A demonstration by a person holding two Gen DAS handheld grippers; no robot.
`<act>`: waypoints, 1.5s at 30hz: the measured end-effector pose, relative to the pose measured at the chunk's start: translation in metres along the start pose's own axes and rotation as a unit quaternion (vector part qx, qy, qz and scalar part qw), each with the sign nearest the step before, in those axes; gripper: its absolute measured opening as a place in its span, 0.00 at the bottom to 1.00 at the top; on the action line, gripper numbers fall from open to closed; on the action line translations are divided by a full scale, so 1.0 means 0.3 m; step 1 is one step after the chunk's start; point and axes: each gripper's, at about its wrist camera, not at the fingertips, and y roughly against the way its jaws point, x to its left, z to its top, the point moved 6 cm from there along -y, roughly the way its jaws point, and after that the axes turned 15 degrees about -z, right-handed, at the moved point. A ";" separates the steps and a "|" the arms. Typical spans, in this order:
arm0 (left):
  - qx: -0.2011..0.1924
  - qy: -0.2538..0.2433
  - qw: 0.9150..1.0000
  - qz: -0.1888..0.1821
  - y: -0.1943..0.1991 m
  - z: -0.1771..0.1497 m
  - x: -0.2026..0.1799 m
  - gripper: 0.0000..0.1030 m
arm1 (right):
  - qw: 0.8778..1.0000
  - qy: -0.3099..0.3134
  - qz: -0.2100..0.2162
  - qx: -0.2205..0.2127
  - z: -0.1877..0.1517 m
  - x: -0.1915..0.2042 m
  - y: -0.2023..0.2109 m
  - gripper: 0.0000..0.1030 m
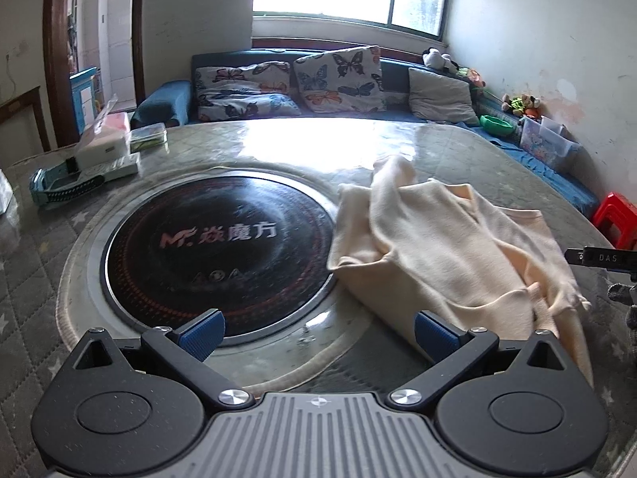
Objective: Fold clothes
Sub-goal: 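Move both grippers toward the crumpled cream sweatshirt on the table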
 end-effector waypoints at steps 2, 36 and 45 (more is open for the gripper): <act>0.003 -0.002 1.000 -0.004 -0.003 0.004 -0.016 1.00 | 1.000 0.010 0.006 -0.004 -0.006 0.005 0.033 0.97; 0.052 -0.024 0.998 0.009 0.058 -0.108 -0.156 1.00 | 0.989 0.101 0.096 -0.045 -0.171 0.107 0.478 0.96; 0.057 -0.031 0.998 0.013 0.062 -0.114 -0.174 1.00 | 0.988 0.103 0.104 -0.043 -0.189 0.108 0.492 0.96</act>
